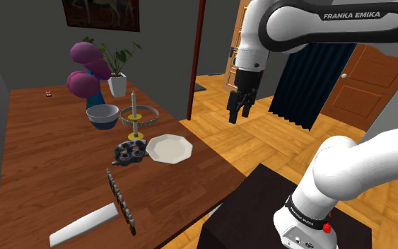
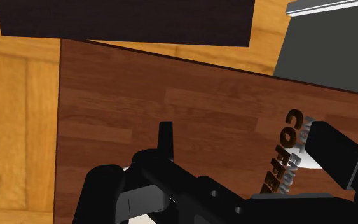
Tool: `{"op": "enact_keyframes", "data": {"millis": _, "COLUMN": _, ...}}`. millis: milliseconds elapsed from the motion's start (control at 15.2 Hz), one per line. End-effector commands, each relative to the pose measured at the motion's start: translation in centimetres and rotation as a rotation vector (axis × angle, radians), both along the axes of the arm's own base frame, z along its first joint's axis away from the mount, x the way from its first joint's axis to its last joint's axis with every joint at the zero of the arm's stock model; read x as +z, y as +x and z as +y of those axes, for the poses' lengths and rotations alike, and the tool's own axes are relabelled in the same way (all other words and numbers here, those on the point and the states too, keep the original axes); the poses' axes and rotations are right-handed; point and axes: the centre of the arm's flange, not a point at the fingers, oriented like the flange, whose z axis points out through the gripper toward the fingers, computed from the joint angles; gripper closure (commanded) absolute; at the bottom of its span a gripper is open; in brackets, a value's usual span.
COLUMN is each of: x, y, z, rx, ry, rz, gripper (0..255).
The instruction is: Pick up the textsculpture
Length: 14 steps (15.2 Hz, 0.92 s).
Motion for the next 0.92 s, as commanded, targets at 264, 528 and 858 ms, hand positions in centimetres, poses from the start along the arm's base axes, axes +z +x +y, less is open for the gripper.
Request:
{"op": "enact_keyframes", "data": {"millis": 264, "x": -5.2, "y": 2.8, "z": 5.3, "rx": -0.029, "ry": -0.007, "rz": -0.021, "gripper": 0}}
{"op": "enact_keyframes", "data": {"millis": 528, "x": -8.5, "y": 4.7, "z": 8.8, "rx": -0.047, "ry": -0.012, "rz": -0.033, "gripper": 0}}
{"op": "enact_keyframes", "data": {"millis": 858, "x": -12.6, "y": 7.3, "z": 13.2, "rx": -0.07, "ry": -0.018, "rz": -0.049, "gripper": 0}}
